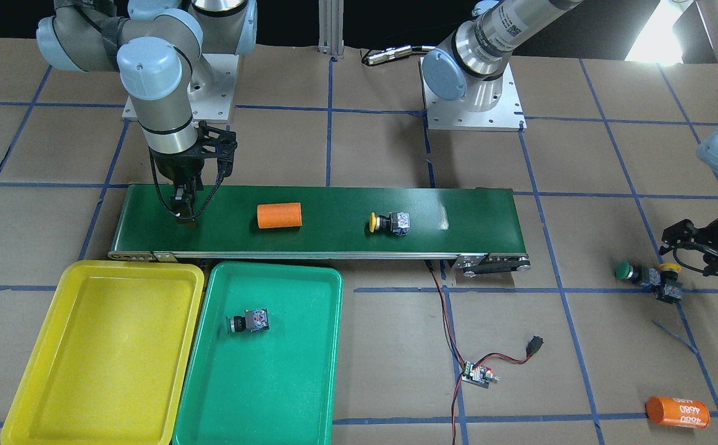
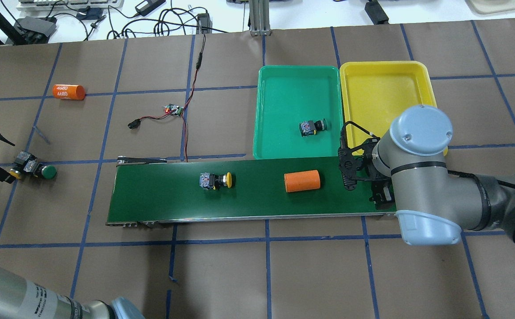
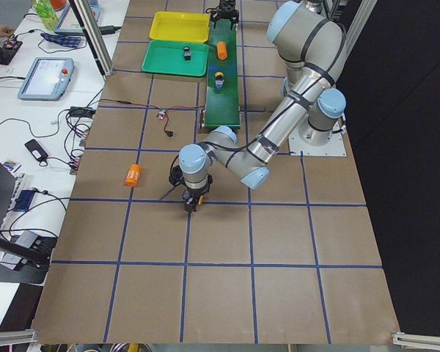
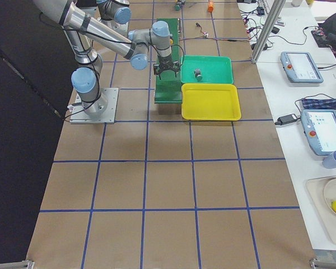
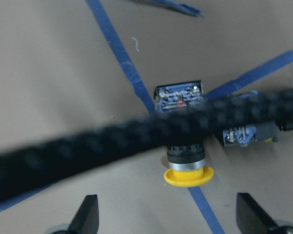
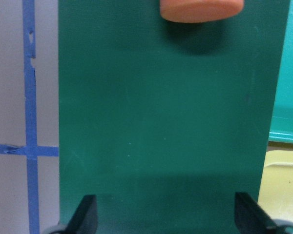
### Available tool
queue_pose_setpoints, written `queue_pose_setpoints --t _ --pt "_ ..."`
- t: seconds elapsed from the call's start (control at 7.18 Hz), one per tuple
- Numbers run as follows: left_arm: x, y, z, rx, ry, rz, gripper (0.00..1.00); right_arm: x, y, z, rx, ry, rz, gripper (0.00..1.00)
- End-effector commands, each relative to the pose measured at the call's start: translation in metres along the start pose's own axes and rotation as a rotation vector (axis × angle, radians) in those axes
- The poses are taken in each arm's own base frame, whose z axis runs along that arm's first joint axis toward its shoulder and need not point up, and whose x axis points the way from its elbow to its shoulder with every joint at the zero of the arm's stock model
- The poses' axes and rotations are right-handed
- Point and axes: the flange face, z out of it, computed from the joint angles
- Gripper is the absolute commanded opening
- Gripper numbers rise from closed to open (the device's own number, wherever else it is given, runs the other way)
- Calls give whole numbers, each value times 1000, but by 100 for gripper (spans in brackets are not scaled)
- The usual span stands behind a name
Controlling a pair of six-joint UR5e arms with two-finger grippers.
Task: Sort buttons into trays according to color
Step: 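Move right gripper back to belt end while left reaches for next button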
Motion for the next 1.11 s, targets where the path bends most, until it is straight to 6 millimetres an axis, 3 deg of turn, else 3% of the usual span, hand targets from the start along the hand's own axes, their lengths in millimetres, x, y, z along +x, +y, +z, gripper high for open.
queue_pose_setpoints --t 0.0,0.28,0.56,0.7,0.98 --pt "1 -5 17 29 35 -4 100 -3 -4 -1 2 10 11 100" --pt "1 -7 29 45 49 9 95 -2 -8 -1 12 9 38 100" --pt "-4 -8 25 49 20 35 64 -5 -30 -4 46 14 80 100" --pt "-9 -9 19 51 -13 35 38 -3 -37 -4 49 15 82 100" --pt "-9 -9 13 50 -22 24 9 6 -47 -1 59 8 57 100"
